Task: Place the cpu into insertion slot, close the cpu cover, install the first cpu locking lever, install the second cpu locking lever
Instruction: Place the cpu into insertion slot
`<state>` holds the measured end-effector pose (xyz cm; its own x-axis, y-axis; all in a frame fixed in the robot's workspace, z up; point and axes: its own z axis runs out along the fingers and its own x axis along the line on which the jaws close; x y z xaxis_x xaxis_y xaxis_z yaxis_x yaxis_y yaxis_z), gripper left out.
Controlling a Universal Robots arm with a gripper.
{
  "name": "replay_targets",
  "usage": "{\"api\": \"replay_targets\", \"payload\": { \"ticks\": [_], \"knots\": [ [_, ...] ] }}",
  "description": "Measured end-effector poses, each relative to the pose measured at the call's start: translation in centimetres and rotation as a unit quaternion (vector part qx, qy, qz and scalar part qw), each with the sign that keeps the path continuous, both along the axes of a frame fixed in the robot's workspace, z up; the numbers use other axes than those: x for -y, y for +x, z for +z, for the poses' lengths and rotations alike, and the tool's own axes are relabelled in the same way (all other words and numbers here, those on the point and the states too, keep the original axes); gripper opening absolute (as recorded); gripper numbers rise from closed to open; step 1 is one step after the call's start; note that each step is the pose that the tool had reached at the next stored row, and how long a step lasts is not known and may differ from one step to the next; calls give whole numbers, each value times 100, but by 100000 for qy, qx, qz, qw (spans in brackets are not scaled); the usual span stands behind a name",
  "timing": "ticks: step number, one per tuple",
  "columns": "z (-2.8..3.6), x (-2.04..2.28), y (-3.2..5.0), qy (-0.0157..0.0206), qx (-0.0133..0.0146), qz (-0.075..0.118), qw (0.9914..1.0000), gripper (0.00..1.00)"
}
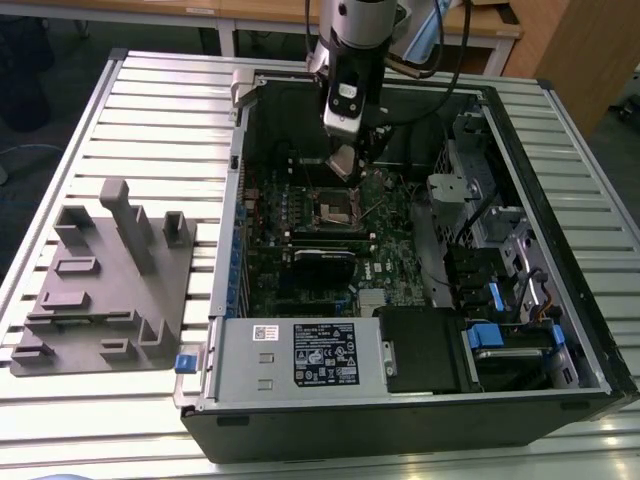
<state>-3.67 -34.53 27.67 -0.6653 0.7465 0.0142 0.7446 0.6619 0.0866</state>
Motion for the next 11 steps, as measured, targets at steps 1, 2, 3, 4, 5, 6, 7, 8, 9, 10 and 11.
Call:
{"api": "replay_targets", "payload": {
  "ticks": [1,2,3,4,5,6,7,8,9,10,11],
  "knots": [
    [-5,0,0,2,3,-906,99996,54],
    [-9,0,0,-3,2,-1800,99984,54],
    [-13,0,0,-6,2,-2704,99963,54],
    [-17,0,0,-12,2,-3598,99935,54],
    [-21,0,0,-12,3,-4501,99899,54],
    [-26,0,0,-17,4,-5483,99850,54],
    [-30,0,0,-24,3,-6372,99797,54],
    [-34,0,0,-26,4,-7279,99735,54],
    [-37,0,0,-34,3,-8164,99666,54],
    [-42,0,0,-35,5,-9071,99588,54],
    [-46,0,0,-40,5,-9958,99503,54]
  ]
}}
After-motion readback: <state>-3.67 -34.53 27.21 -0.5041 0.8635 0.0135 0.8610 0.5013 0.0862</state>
